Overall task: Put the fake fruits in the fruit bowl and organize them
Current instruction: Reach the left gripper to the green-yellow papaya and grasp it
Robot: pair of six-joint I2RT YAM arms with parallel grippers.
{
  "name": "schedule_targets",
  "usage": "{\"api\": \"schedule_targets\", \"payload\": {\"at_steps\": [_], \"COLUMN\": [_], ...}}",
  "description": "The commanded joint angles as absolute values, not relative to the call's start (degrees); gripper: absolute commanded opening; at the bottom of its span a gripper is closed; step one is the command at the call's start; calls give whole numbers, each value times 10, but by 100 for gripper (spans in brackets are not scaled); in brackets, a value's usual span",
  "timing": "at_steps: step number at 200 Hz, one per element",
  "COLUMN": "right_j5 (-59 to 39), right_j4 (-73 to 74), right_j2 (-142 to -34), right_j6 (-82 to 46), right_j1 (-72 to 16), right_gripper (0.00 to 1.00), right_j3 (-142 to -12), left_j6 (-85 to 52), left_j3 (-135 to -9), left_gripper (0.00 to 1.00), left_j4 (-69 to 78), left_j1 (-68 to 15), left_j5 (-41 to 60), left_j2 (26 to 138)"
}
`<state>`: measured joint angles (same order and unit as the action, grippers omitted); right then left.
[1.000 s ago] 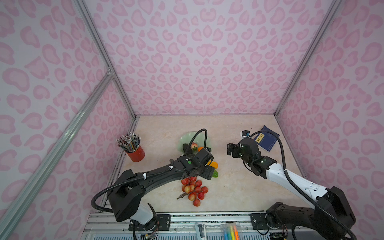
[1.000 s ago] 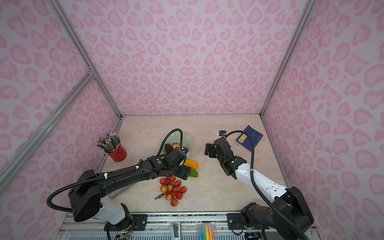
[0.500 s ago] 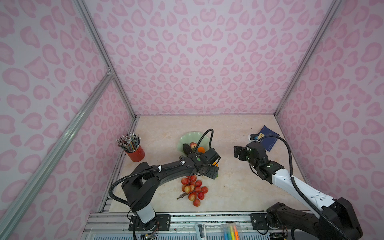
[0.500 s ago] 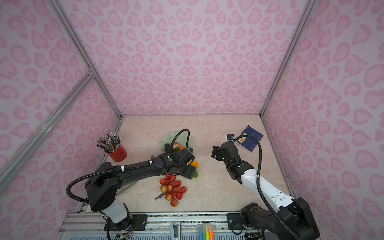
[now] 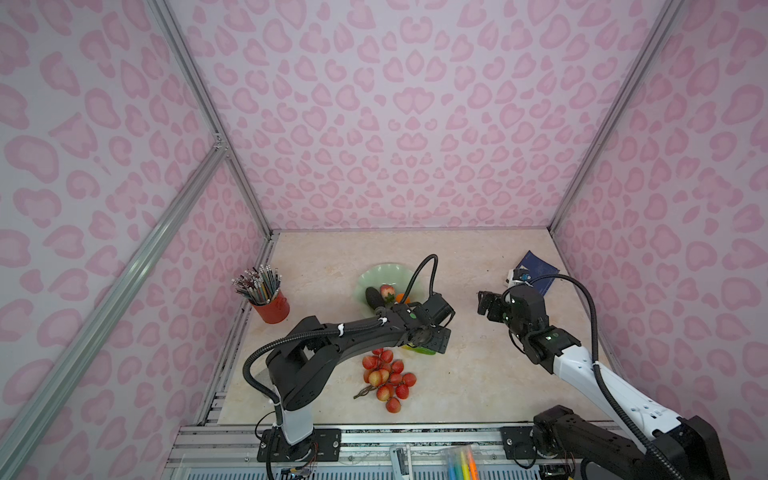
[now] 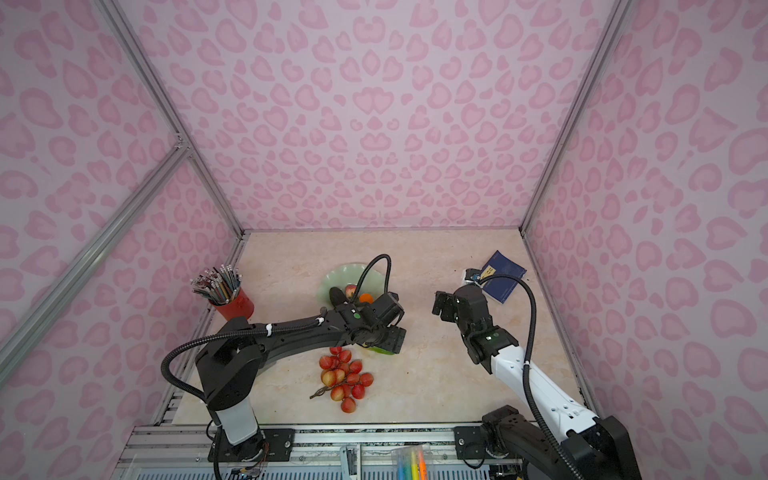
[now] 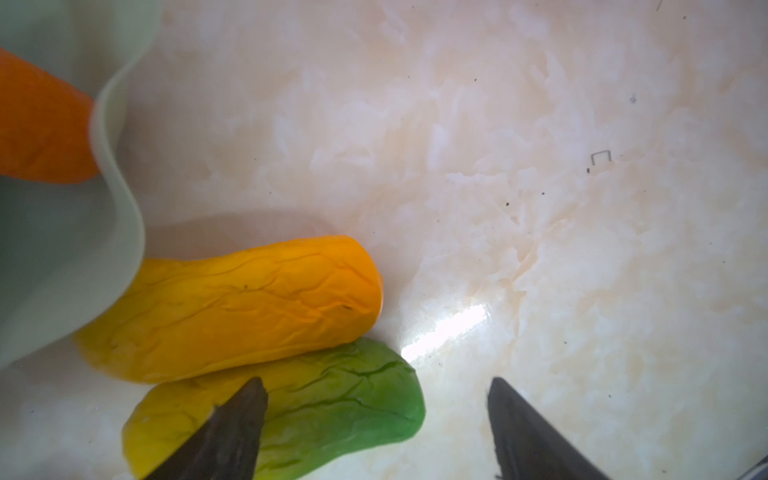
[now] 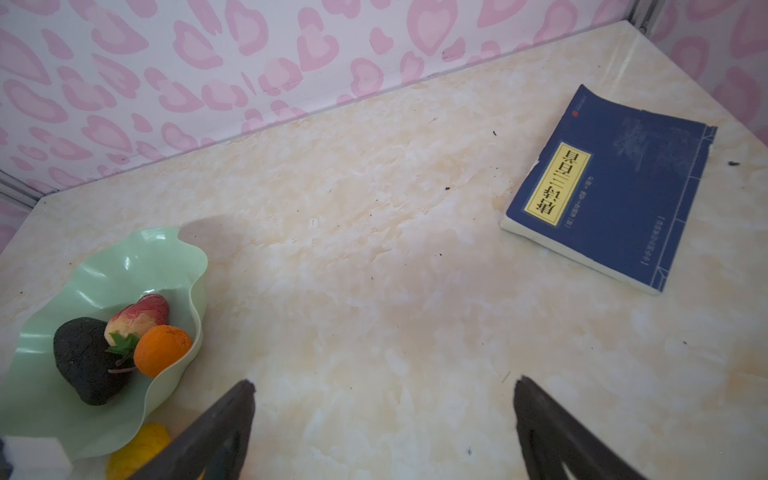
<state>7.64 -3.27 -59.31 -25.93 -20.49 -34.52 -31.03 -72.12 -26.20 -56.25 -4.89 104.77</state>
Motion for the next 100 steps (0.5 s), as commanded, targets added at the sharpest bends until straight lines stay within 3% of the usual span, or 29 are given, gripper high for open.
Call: {"api": "schedule_targets", "payload": {"at_steps": [1, 38, 100], "right_j5": [78, 78, 33], "right_j4": [-36, -36, -25], "right_j2": [-582, -571, -582], "right_j6": [-262, -267, -252], "right_j1": [-202, -198, -198], "right_gripper": [96, 96, 95], "right_j3": [-333, -327, -329], "left_j6": [-315, -316, -372], "left_j3": [-724, -693, -598], "left_gripper": [83, 80, 82], "left_j4": [-253, -259, -281], "left_j1": [-566, -588, -599], "left_j5": [-20, -14, -91], "left_j2": [1056, 1014, 854]}}
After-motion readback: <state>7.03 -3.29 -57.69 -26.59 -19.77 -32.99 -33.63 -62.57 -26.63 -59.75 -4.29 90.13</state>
